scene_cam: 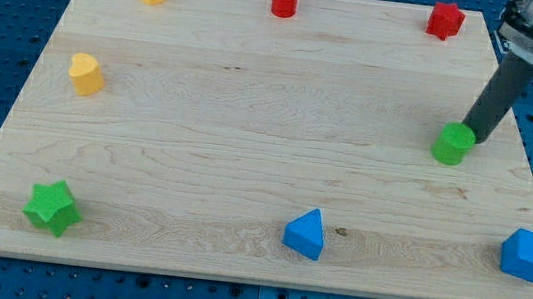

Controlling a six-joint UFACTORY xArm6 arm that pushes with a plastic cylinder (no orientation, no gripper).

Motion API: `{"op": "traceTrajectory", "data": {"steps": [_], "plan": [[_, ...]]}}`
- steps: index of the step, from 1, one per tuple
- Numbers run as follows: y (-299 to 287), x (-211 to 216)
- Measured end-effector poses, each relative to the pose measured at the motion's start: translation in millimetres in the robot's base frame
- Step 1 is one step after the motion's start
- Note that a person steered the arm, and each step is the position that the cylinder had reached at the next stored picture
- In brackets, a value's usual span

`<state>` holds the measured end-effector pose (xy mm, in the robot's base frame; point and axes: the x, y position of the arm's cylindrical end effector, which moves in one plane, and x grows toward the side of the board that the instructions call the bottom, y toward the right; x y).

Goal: Place the green circle and blue cube together at the top right side of the triangle

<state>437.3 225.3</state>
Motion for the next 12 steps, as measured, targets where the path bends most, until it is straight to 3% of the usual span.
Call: {"op": "traceTrajectory", "data": {"steps": [2,4,6,8,12], "plan": [[-46,42],[41,90],[55,159],[65,181],[38,180]]}}
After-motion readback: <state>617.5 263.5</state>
